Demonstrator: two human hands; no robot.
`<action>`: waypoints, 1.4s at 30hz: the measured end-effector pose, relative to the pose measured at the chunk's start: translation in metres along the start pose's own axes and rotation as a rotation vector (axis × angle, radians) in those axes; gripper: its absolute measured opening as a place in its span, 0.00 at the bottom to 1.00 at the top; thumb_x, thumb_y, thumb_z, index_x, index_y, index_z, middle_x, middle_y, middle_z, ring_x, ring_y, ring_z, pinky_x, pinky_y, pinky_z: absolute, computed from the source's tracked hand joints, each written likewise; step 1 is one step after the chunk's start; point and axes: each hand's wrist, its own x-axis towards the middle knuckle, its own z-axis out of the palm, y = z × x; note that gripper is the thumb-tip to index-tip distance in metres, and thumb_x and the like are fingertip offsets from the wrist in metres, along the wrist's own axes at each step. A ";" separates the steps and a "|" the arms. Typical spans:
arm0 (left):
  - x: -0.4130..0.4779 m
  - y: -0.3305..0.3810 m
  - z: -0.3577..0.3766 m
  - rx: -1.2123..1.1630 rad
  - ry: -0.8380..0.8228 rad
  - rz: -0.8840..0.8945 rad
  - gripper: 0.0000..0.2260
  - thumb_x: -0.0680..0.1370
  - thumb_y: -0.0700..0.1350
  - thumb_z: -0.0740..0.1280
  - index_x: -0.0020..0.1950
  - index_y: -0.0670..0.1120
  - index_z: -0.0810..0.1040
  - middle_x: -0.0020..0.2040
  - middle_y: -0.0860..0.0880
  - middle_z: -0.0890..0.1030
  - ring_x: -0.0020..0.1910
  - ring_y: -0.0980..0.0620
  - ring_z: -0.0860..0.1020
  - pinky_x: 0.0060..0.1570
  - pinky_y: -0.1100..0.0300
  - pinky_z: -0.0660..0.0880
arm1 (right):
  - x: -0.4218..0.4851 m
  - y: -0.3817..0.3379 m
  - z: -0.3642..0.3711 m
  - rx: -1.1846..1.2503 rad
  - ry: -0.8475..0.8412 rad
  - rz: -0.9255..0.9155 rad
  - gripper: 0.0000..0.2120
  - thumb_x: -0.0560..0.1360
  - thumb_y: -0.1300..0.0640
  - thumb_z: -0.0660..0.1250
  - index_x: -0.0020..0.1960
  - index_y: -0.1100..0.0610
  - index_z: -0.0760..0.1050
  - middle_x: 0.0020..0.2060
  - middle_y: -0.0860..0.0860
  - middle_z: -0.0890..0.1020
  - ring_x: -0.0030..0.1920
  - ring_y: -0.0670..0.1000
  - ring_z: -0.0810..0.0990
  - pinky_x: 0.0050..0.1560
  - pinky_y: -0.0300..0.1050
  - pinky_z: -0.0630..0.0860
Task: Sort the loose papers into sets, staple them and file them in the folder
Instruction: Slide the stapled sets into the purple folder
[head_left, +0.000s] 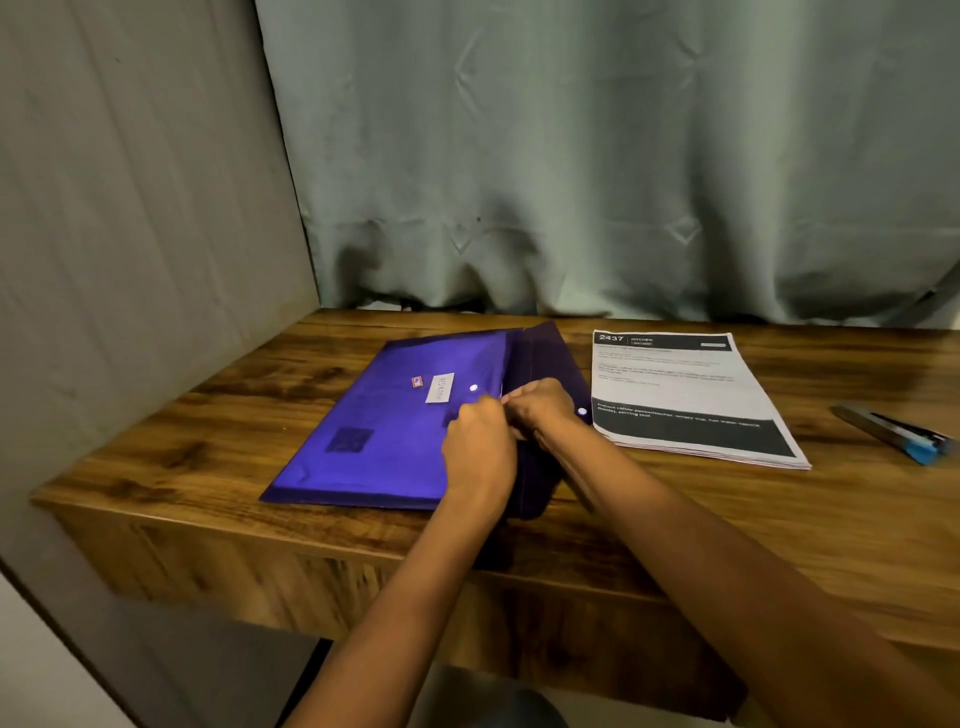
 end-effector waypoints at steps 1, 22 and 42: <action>0.000 0.000 0.000 -0.002 -0.001 -0.001 0.11 0.82 0.39 0.53 0.61 0.37 0.71 0.59 0.38 0.75 0.57 0.38 0.75 0.48 0.50 0.72 | 0.000 -0.001 -0.001 -0.030 0.009 -0.011 0.10 0.68 0.68 0.69 0.30 0.57 0.78 0.29 0.55 0.80 0.25 0.50 0.77 0.30 0.41 0.78; 0.002 -0.010 0.010 -0.014 0.068 -0.031 0.12 0.81 0.37 0.54 0.60 0.37 0.72 0.55 0.37 0.78 0.54 0.36 0.77 0.47 0.48 0.74 | 0.022 -0.004 -0.071 -0.265 0.233 -0.163 0.02 0.69 0.65 0.71 0.40 0.63 0.79 0.42 0.56 0.81 0.46 0.54 0.79 0.43 0.44 0.76; 0.005 -0.018 0.009 -0.154 0.136 -0.033 0.10 0.81 0.38 0.57 0.52 0.36 0.76 0.48 0.36 0.79 0.47 0.37 0.77 0.36 0.56 0.64 | -0.016 0.000 -0.077 -1.075 -0.602 -0.945 0.29 0.71 0.40 0.70 0.66 0.54 0.74 0.64 0.47 0.76 0.64 0.46 0.71 0.66 0.42 0.64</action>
